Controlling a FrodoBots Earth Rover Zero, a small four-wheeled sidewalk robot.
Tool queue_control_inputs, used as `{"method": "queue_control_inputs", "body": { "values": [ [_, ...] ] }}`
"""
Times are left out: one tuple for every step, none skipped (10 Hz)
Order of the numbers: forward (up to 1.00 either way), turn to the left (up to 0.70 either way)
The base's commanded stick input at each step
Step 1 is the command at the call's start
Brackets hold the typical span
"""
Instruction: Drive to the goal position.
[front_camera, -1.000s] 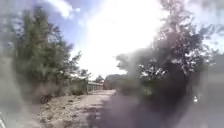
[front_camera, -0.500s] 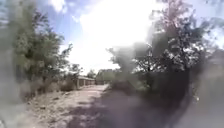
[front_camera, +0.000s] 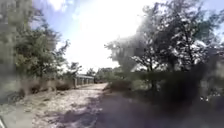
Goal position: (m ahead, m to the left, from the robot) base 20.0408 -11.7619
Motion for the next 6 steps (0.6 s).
{"method": "queue_control_inputs", "body": {
  "values": [
    [0.70, 0.11],
    [0.70, 0.21],
    [0.70, 0.31],
    [0.70, 0.35],
    [0.70, 0.00],
    [0.70, 0.00]
  ]
}}
